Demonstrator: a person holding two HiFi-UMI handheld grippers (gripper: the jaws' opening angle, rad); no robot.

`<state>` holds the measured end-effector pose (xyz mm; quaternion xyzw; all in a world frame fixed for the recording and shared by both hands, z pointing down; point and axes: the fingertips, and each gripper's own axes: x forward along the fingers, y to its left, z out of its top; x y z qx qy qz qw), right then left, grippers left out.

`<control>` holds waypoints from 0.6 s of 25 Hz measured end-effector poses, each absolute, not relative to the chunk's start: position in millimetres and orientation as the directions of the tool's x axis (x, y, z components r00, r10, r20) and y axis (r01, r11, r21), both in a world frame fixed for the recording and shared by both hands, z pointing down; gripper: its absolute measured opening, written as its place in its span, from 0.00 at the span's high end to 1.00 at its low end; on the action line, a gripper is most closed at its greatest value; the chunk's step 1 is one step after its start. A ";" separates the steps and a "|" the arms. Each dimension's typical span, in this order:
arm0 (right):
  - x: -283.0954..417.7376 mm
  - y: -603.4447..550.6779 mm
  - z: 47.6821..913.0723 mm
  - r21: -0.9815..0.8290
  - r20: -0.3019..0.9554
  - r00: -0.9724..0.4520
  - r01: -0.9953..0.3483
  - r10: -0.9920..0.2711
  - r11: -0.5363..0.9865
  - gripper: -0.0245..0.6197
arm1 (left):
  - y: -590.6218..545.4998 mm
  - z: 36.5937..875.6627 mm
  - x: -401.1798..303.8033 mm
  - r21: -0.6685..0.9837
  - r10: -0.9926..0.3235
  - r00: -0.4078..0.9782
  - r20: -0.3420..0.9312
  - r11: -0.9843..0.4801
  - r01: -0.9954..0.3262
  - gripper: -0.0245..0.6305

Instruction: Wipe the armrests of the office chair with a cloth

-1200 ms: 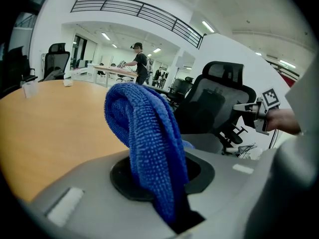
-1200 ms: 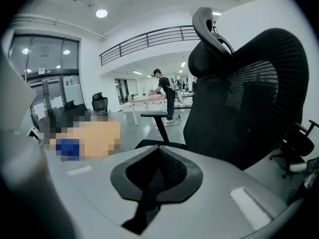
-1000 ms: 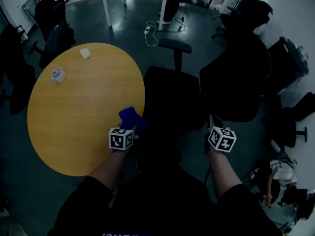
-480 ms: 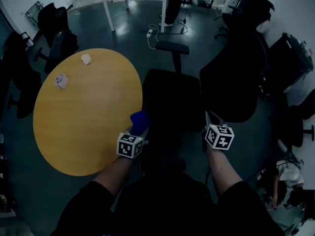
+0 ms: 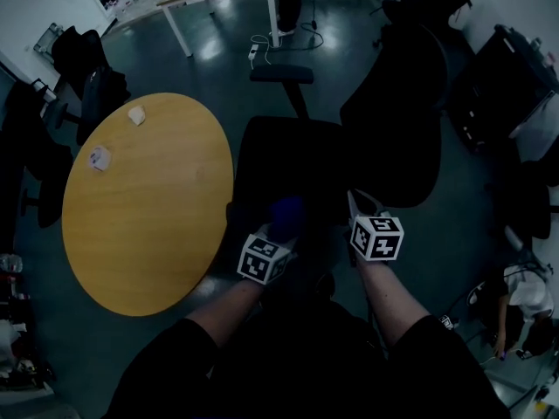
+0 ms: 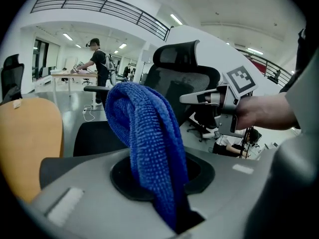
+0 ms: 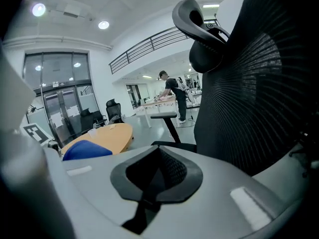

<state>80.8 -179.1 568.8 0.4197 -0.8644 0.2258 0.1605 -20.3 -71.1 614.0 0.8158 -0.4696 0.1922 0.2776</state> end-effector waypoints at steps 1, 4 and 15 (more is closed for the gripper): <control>81.9 -180.4 569.2 -0.261 0.466 -0.599 -0.796 -0.651 0.546 0.95 | -73.5 618.9 -14.4 0.275 -0.650 0.488 0.582 -0.408 -0.871 0.80; 83.7 -183.7 569.2 -0.274 0.462 -0.608 -0.790 -0.646 0.548 0.95 | -77.3 635.2 -6.2 0.277 -0.630 0.487 0.605 -0.407 -0.871 0.80; 102.8 -188.1 576.5 -0.258 0.481 -0.599 -0.794 -0.640 0.550 0.95 | -77.8 655.1 -39.0 0.262 -0.645 0.439 0.625 -0.357 -0.897 0.80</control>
